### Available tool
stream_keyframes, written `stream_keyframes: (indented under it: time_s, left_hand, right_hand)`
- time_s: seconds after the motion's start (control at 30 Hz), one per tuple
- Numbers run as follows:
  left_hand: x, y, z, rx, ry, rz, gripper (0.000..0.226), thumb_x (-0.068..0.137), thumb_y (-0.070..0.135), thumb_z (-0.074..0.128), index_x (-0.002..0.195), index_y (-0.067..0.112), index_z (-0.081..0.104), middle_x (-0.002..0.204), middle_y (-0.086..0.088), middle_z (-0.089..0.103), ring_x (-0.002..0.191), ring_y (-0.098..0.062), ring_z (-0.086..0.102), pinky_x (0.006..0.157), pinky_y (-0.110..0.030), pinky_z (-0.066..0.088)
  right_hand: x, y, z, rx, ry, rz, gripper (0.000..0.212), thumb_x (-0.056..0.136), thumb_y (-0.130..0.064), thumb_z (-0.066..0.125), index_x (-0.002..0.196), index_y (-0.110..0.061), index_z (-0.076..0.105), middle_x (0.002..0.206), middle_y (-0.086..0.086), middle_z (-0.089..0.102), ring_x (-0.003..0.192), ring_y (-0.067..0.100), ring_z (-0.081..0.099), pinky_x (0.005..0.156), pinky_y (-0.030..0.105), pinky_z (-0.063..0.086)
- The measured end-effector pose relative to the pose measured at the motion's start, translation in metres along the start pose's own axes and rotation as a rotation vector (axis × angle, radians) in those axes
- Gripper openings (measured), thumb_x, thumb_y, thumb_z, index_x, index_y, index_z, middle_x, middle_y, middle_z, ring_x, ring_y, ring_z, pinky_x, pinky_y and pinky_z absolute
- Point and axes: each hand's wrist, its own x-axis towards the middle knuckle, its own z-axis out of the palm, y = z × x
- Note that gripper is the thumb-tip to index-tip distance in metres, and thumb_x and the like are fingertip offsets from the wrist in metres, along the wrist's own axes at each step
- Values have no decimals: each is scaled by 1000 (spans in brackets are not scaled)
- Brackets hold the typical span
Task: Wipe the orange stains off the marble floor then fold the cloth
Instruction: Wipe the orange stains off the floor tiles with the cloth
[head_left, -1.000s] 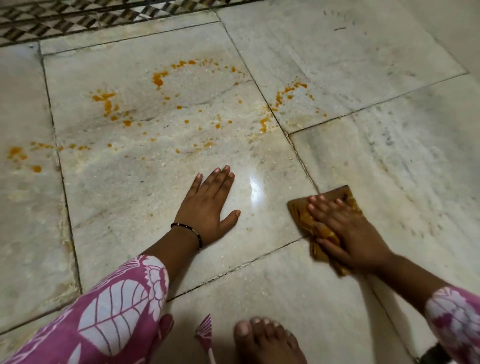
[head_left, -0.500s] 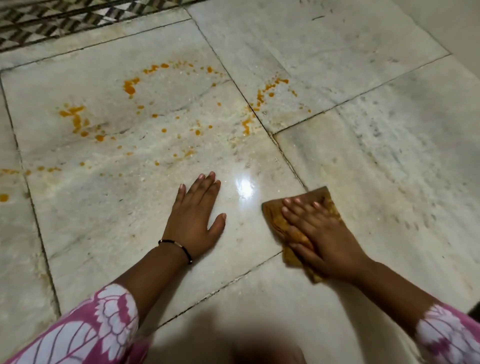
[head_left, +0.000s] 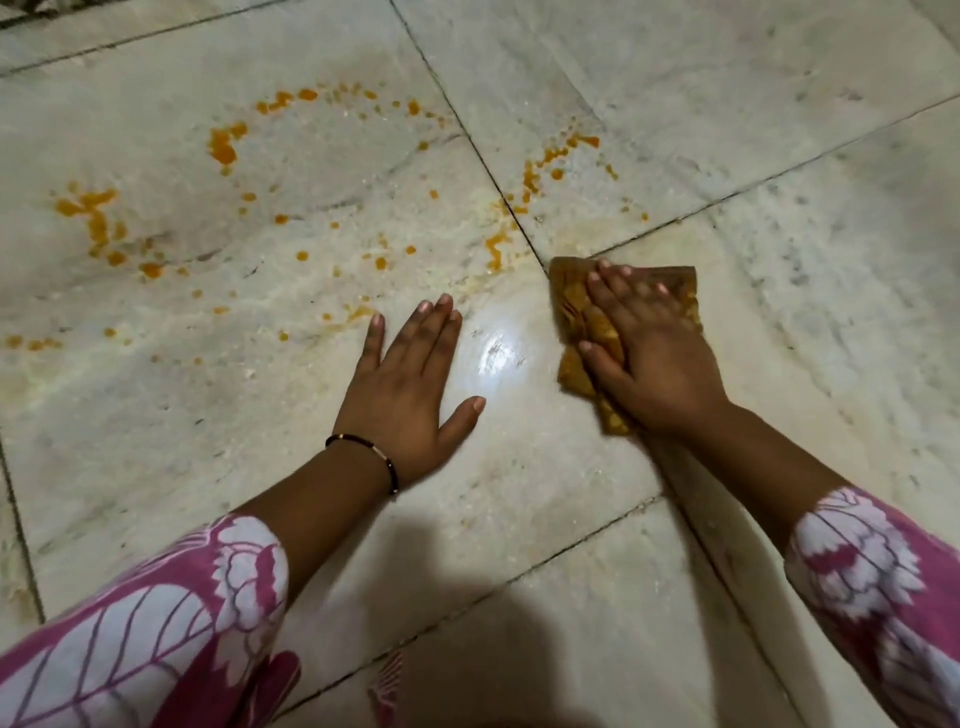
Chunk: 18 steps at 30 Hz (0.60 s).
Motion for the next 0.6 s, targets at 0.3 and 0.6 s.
stream_keyframes:
  time_s: [0.3,0.6]
  left_hand:
    - [0,2,-3,-33,-3,-9,77,91,56,24,151,10,11,159,-6,8,146,-19,4,116,-49,1]
    - [-2,4,0,-32,47,-17,75,92,54,25,150,7,16,158,-8,13,145,-20,9,116,-49,4]
  right_hand:
    - [102,22,-12,37,78,316,75,86,-50,29,152,-14,20,159,7,15,146,26,11,118,40,4]
    - [-1,36,-20,9,18,106,70,88,-52,30,147,-15,34,153,11,33,140,29,29,114,43,22]
